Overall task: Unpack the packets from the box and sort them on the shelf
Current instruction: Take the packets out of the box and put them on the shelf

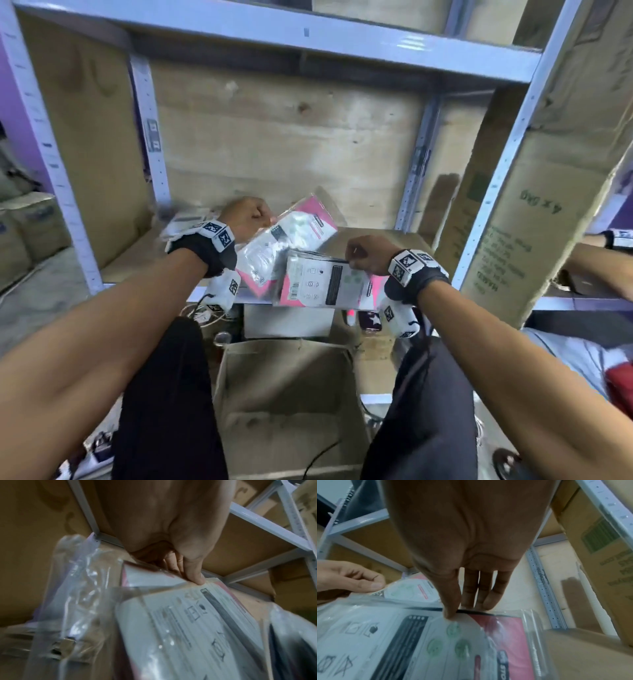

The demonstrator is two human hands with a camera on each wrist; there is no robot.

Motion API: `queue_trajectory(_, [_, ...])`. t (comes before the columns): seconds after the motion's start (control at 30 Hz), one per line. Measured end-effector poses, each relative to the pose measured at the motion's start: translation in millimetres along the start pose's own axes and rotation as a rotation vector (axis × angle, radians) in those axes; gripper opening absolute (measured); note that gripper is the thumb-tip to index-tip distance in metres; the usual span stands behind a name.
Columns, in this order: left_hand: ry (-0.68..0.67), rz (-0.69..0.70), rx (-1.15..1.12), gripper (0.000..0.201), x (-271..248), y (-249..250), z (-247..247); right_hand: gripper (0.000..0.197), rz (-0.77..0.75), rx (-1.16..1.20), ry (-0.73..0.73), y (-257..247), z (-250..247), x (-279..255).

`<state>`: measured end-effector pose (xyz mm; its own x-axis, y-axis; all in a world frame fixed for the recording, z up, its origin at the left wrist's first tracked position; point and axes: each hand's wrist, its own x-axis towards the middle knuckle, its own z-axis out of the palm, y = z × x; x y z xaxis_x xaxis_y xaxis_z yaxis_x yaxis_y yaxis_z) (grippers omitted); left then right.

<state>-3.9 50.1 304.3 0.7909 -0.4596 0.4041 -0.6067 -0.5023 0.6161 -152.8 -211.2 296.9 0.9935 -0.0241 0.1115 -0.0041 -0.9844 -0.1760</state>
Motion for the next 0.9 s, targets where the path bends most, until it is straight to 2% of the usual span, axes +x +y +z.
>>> queue_trajectory(0.13, [0.019,-0.069,-0.218,0.017,31,-28,-7,0.009,0.035,0.172,0.056,25,6,26])
queue_trajectory(0.27, [0.066,-0.154,-0.356,0.016,68,-64,-3,0.004,0.047,0.515,0.010,44,18,58])
queue_trajectory(0.4, [0.157,-0.262,-0.449,0.021,95,-101,8,0.014,0.142,0.926,0.041,49,37,91])
queue_trajectory(0.5, [0.257,-0.369,-0.535,0.023,109,-125,21,0.012,0.212,1.095,0.064,44,49,119])
queue_trajectory(0.63, [0.324,-0.525,-0.525,0.035,127,-159,20,0.012,0.247,1.241,0.074,27,62,161])
queue_trajectory(0.77, [0.394,-0.580,-0.460,0.042,142,-204,2,0.015,0.282,1.382,0.054,5,80,206])
queue_trajectory(0.87, [0.462,-0.636,-0.387,0.043,152,-245,-16,0.001,0.300,1.427,0.004,-20,93,238])
queue_trajectory(0.9, [0.477,-0.666,-0.361,0.045,155,-258,-23,0.008,0.300,1.452,-0.008,-30,98,249])
